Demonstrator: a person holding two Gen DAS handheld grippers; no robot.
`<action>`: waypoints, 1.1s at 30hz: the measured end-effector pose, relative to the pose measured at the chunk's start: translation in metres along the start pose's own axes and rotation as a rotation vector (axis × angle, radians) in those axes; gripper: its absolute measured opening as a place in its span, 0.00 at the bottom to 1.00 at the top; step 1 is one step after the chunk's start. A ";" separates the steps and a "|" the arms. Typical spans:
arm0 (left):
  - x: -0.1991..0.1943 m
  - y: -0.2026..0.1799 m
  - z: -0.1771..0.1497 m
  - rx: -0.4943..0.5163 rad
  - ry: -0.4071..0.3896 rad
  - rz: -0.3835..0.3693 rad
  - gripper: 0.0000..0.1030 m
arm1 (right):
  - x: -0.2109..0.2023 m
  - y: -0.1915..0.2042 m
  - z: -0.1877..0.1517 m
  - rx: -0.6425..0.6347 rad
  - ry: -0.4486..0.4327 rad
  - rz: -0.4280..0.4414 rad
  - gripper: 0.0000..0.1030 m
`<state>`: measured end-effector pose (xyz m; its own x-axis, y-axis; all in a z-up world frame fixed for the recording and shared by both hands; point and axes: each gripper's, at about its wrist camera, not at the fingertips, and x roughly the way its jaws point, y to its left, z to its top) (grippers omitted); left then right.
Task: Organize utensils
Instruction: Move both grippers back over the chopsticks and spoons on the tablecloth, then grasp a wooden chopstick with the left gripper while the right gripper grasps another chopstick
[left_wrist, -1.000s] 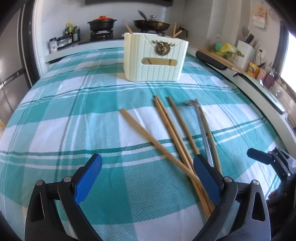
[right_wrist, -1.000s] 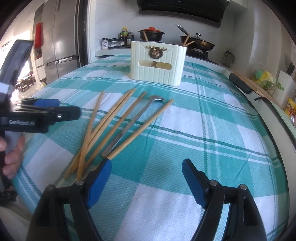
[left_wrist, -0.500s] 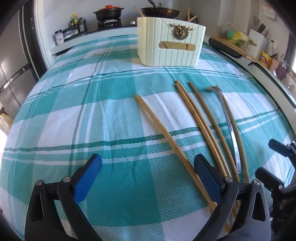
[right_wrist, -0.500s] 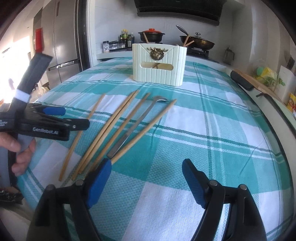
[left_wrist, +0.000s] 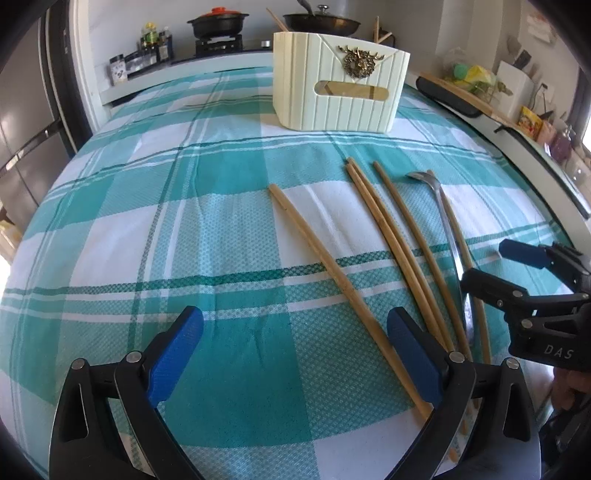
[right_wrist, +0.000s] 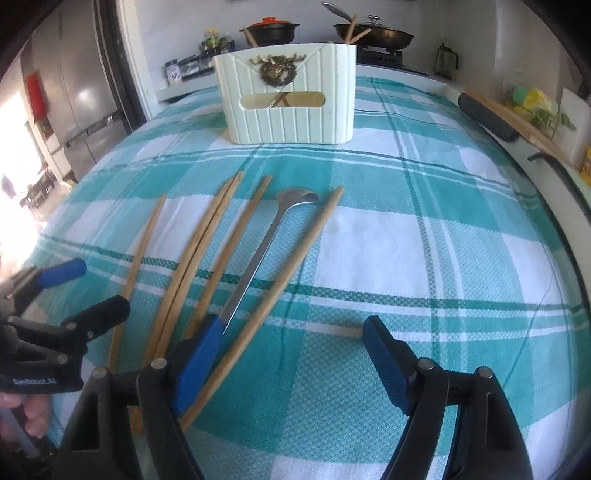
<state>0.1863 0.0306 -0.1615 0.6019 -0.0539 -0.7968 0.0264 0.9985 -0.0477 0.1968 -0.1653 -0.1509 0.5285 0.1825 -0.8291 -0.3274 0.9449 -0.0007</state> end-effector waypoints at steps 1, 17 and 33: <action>0.000 0.001 0.000 0.000 -0.001 0.000 0.97 | -0.001 -0.001 0.000 -0.001 0.000 -0.005 0.77; -0.002 0.005 -0.006 0.017 0.045 0.039 0.97 | -0.007 -0.010 -0.009 -0.051 0.028 -0.081 0.77; 0.012 0.029 0.014 0.015 0.101 -0.009 0.97 | -0.006 -0.038 -0.008 -0.050 0.107 -0.010 0.77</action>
<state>0.2055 0.0589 -0.1640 0.5179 -0.0623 -0.8532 0.0437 0.9980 -0.0464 0.2004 -0.2045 -0.1503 0.4460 0.1410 -0.8839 -0.3630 0.9311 -0.0347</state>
